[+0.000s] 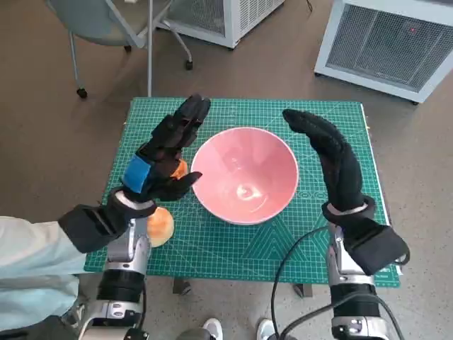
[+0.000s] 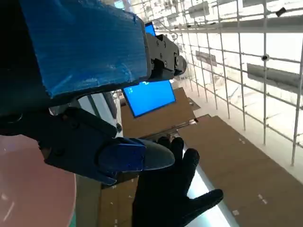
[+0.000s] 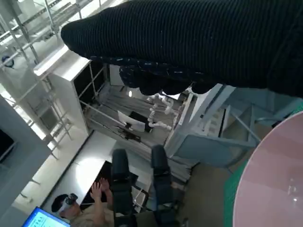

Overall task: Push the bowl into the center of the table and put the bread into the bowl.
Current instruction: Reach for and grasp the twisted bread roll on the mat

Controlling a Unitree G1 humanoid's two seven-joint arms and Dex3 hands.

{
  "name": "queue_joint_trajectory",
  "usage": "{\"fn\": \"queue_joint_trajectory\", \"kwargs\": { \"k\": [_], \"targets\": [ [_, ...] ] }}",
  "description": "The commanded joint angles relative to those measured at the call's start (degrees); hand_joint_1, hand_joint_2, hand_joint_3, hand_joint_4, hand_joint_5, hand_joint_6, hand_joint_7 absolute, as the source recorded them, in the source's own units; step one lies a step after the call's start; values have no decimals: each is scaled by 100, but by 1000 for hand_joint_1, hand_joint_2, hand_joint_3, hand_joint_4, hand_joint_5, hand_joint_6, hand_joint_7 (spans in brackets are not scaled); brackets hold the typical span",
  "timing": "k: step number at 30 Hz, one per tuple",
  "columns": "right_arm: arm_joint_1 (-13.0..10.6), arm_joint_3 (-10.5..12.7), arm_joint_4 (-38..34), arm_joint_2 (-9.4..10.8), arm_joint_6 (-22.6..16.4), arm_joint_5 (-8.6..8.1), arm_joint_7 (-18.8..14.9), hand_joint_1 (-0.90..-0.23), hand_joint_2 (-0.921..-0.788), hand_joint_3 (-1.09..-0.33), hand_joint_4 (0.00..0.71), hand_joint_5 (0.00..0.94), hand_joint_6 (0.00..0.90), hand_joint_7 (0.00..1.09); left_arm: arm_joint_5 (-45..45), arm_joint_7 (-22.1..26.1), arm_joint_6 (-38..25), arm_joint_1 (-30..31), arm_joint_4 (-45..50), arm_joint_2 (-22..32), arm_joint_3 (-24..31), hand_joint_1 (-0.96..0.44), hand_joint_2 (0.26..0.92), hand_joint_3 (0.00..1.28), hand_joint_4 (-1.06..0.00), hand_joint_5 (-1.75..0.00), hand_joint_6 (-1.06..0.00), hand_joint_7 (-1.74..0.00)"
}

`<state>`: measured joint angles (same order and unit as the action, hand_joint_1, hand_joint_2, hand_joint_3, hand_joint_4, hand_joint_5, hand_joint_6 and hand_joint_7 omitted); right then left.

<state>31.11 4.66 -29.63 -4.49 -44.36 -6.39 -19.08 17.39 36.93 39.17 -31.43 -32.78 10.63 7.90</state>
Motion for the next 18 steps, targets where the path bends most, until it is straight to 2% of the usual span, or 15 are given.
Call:
{"fn": "queue_joint_trajectory", "kwargs": {
  "k": [1, 3, 5, 7, 10, 14, 18],
  "targets": [
    [-42, -44, 46, -67, 193, 8, 39, -719, -921, -773, 182, 1, -1, 488, -1104, -573, 523, -319, -710, 861, 67, -638, 921, 341, -135, -1, -228, -1],
    [-39, -57, 81, -73, 230, 5, 40, -723, -921, -772, 182, 1, -1, 487, -1746, -1044, 596, -393, -920, 1211, 8, -636, 921, 324, -136, -1, -226, 0],
    [-27, -71, 123, -83, 266, 8, 33, -727, -921, -772, 182, 1, -1, 486, -2477, -1616, 432, -445, -1051, 1614, -110, -617, 921, 224, -138, -2, -236, -5],
    [-18, -78, 143, -91, 284, 7, 28, -730, -921, -770, 182, 1, 0, 487, -2882, -1960, 261, -473, -1098, 1822, -207, -558, 906, 136, -145, -2, -260, -12],
    [-2, -87, 154, -102, 303, 8, 26, -731, -921, -769, 180, 0, -1, 487, -3344, -2353, -82, -508, -1104, 2041, -351, -556, 905, 59, -144, -1, -279, -15],
    [36, -111, 164, -114, 349, -20, -11, -732, -921, -769, 179, 0, -1, 487, -3674, -2614, -592, -604, -1217, 2229, -528, -505, 871, 14, -136, 0, -314, -25],
    [65, -134, 163, -128, 380, -54, -45, -734, -921, -769, 180, 1, -1, 488, -3732, -2568, -894, -794, -1507, 2299, -706, -462, 843, 3, -133, 0, -336, -28]
  ]
}}
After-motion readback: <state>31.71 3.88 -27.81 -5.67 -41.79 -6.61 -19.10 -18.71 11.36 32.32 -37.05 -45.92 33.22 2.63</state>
